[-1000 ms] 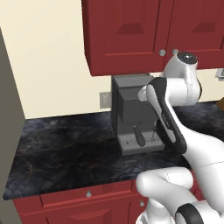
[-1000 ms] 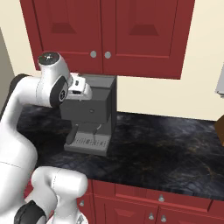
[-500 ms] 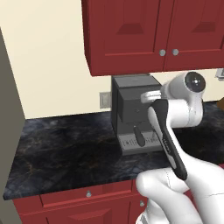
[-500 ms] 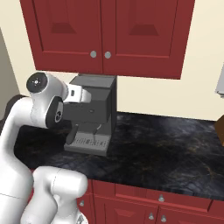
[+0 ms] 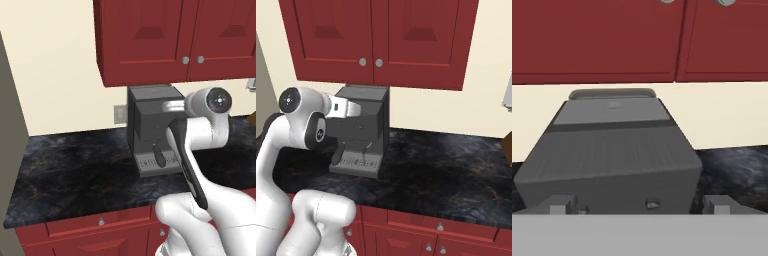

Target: Open the cabinet, pick the kettle from the cabinet, and place it in the sink.

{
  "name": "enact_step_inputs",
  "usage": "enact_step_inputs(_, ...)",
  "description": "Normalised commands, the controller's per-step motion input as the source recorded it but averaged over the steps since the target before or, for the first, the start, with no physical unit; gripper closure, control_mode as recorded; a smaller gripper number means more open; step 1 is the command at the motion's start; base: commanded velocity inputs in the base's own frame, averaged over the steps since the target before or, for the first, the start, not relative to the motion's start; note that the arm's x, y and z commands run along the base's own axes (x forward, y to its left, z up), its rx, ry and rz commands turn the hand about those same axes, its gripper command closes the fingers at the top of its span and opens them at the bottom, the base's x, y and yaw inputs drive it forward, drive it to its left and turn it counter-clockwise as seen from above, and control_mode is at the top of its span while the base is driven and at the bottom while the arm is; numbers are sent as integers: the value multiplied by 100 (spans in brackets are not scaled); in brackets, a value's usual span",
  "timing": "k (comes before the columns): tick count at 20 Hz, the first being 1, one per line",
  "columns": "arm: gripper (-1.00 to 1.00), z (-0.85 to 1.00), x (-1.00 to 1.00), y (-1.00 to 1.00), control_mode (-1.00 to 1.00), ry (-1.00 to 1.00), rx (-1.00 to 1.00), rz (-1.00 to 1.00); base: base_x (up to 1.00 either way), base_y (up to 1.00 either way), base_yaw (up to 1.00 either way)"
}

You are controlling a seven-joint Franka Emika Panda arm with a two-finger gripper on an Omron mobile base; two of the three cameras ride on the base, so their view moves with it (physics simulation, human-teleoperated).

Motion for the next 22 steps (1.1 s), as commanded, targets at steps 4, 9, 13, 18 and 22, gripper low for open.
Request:
enact_step_inputs(4,-100,35,2,-5,-100,2,0,-3,0,0,0)
enact_step_inputs(9,-100,33,0,-10,-100,10,-1,0,0,0,0)
enact_step_inputs(13,-100,29,0,-14,-100,12,0,0,0,0,0)
enact_step_inputs(18,-100,25,6,-11,-100,14,-3,0,0,0,0)
enact_step_inputs(22,-100,21,14,-10,-100,26,0,0,0,0,0)
